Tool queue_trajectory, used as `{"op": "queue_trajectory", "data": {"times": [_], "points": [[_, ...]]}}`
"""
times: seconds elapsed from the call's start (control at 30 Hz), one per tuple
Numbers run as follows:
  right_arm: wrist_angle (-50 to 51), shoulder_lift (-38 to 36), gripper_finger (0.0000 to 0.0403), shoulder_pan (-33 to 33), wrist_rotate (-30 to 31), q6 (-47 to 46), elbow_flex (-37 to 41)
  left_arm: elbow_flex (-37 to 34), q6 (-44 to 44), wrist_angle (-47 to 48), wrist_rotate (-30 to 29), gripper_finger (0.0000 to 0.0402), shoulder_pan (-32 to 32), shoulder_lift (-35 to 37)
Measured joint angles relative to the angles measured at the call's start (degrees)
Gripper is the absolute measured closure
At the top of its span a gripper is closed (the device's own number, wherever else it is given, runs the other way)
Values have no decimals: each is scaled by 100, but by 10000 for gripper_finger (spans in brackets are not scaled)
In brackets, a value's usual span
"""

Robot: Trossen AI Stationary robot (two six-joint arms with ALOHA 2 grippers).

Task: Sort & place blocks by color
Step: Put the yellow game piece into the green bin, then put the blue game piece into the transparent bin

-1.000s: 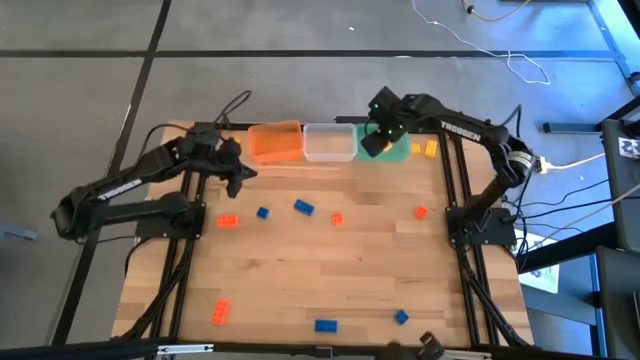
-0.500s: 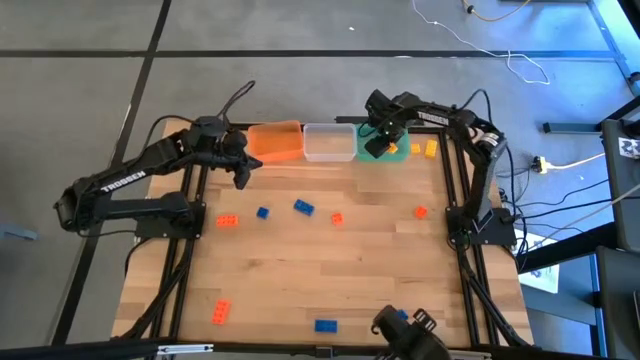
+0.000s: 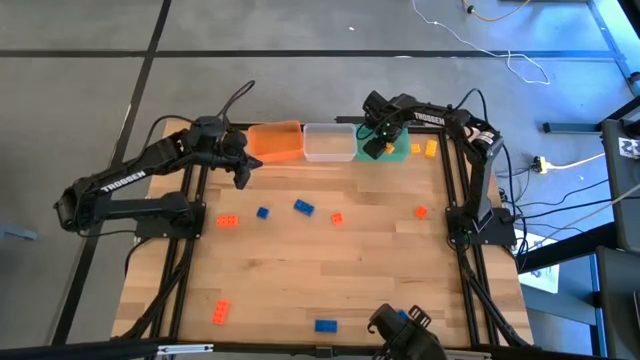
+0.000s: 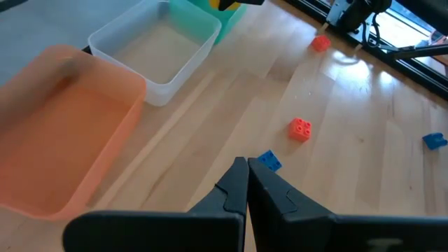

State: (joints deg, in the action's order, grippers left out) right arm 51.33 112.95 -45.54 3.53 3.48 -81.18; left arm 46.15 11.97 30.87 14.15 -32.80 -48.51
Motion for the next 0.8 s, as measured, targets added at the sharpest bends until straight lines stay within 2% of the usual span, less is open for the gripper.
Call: {"op": "queue_trajectory", "data": {"times": [0.3,0.57,0.8], "points": [[-52,0,192,0,0,-15,1,0,254,-2,2,401,0,2],[-12,0,210,0,-16,11,-18,0,293,-4,3,401,-2,2],[1269,-188,209,122,-101,319,-886,0,267,-11,3,401,-2,2]]}}
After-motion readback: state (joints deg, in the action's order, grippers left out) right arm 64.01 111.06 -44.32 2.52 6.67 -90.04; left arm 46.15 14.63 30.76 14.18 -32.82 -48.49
